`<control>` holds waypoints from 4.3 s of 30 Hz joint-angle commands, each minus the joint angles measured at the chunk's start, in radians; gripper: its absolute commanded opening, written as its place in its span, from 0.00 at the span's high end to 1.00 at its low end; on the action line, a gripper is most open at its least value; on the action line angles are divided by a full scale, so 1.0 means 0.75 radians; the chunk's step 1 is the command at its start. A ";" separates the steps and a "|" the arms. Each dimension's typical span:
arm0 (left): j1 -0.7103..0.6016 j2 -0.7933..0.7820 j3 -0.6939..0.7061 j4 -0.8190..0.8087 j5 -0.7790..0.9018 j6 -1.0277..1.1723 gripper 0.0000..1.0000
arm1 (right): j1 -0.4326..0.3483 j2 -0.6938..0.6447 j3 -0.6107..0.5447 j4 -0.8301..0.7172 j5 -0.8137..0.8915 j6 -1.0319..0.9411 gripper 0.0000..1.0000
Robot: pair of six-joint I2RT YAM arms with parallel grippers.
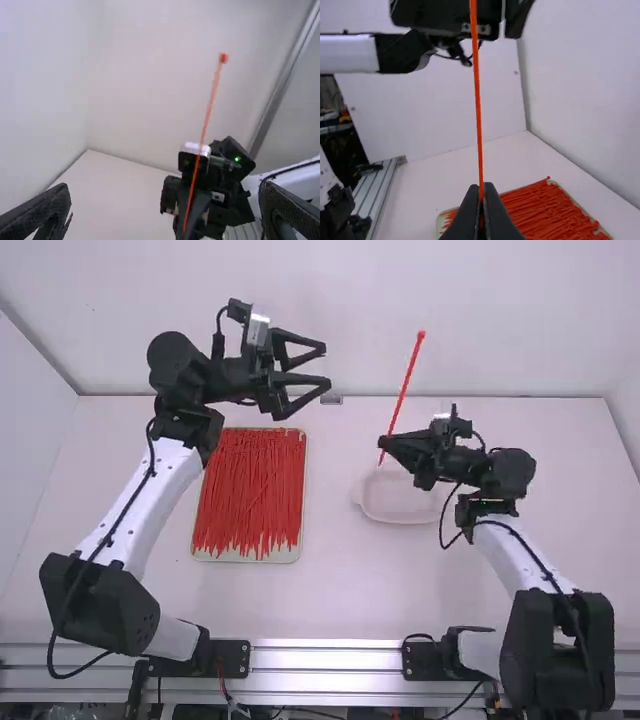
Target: Fasten the cable tie
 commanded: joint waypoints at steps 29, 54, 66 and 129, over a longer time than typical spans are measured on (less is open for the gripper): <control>0.014 0.001 0.032 -0.166 -0.144 0.181 0.01 | 0.379 -0.007 0.418 -1.454 1.737 -0.573 1.00; 0.013 0.000 0.032 -0.231 -0.249 0.246 0.01 | 1.108 -0.007 0.420 -1.505 3.186 -0.711 1.00; 0.005 0.000 0.032 -0.189 -0.254 0.179 0.01 | 1.199 -0.007 0.420 -1.424 3.303 -0.756 1.00; -0.074 0.000 0.032 -0.048 -0.529 -0.062 0.72 | 1.344 0.276 0.670 -1.376 3.702 -0.860 1.00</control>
